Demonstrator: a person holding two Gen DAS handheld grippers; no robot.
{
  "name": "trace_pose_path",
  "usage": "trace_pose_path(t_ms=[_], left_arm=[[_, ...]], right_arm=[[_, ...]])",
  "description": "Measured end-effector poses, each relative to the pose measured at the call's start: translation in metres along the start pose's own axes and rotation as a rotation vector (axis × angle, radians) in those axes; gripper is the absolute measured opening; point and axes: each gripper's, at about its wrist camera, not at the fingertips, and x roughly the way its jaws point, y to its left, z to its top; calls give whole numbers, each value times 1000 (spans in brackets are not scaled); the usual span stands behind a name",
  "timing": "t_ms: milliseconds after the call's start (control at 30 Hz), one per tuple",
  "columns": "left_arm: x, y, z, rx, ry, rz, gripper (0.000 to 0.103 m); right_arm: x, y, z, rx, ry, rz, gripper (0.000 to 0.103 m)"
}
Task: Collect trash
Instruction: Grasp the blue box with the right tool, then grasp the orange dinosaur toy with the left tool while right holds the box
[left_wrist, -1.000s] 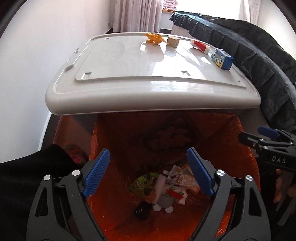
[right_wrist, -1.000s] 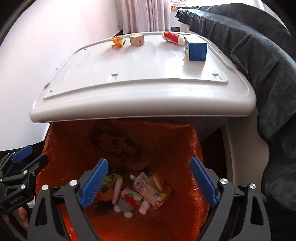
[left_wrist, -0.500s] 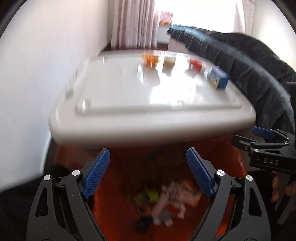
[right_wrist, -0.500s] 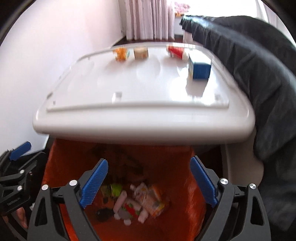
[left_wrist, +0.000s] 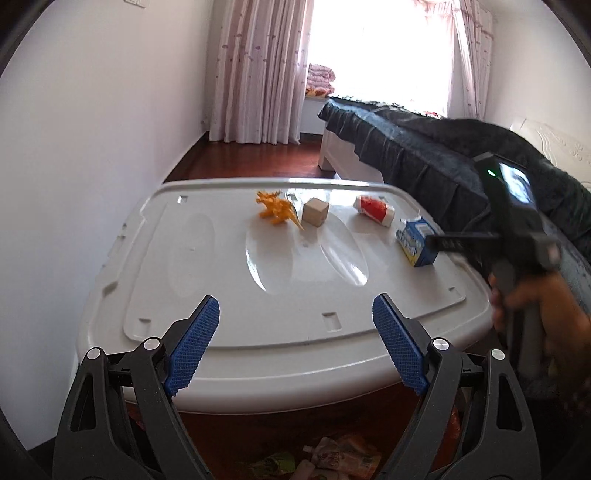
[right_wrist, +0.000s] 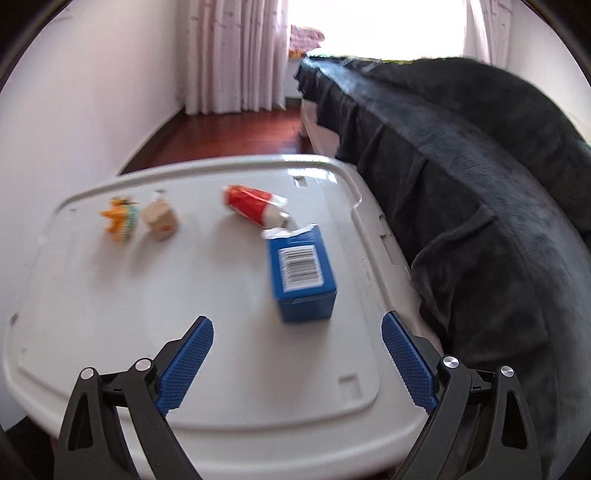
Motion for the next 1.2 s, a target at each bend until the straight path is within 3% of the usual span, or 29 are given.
trace_pose_path(t_ms=[333, 367, 433, 467, 533, 733, 967, 1200], left_arm=[[24, 2, -12, 22, 47, 24, 83], [25, 2, -12, 23, 48, 26, 83], [27, 3, -13, 19, 53, 26, 83], [30, 5, -12, 15, 58, 27, 83], [32, 7, -13, 7, 64, 29, 83], [38, 11, -12, -25, 76, 28, 83], [41, 12, 8, -37, 53, 54, 83], [90, 21, 73, -125, 80, 98, 83]], right_arm=[[66, -4, 23, 13, 62, -28, 90], [69, -2, 24, 12, 65, -33, 87], [75, -3, 26, 9, 73, -30, 69], [81, -3, 26, -4, 99, -15, 49], [85, -3, 26, -11, 118, -2, 48], [53, 0, 21, -55, 58, 40, 47], [-15, 2, 24, -104, -63, 110, 47], [-52, 3, 30, -116, -146, 189, 48]])
